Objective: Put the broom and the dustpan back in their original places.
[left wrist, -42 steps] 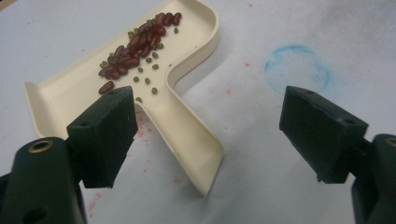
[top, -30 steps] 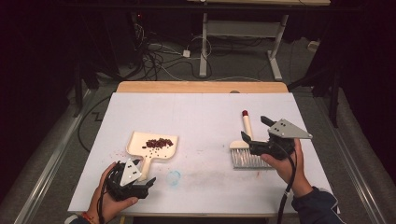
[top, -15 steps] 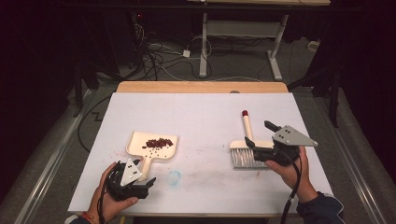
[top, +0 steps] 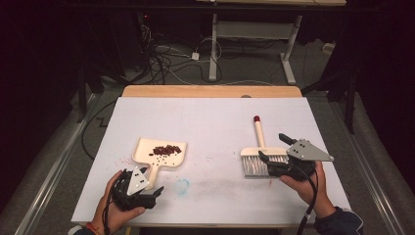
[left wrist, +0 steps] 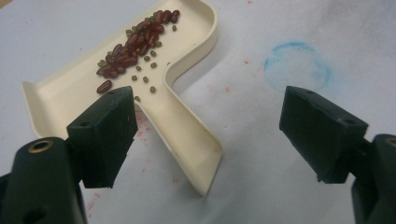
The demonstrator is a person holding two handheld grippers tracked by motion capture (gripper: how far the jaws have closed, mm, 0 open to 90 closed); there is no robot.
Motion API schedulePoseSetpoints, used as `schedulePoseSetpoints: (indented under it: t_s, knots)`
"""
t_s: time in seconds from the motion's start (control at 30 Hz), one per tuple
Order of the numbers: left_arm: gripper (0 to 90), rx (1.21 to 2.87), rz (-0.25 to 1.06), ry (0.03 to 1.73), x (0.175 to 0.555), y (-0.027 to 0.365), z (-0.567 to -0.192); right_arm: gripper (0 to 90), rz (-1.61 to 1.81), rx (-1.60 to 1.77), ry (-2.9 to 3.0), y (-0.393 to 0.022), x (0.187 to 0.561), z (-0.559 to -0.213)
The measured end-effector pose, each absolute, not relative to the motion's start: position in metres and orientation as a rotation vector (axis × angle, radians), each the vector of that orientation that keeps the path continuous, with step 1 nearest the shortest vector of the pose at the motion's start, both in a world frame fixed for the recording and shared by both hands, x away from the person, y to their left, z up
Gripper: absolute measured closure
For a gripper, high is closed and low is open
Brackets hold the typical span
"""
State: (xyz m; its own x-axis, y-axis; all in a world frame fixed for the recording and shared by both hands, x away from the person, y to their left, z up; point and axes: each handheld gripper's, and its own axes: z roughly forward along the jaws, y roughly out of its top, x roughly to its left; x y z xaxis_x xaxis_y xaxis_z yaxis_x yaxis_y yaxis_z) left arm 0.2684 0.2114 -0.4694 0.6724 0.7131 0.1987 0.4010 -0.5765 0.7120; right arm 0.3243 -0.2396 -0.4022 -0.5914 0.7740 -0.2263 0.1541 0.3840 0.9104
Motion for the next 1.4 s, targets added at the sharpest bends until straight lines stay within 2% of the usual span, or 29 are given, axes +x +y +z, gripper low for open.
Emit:
schedulePoseSetpoints:
  t_s: [1.4]
  knots:
    - [18.9,2.245,0.632,0.849,0.271,0.211,-0.471,16.7,1.145,0.827,2.037,-0.27,0.295,-0.447]
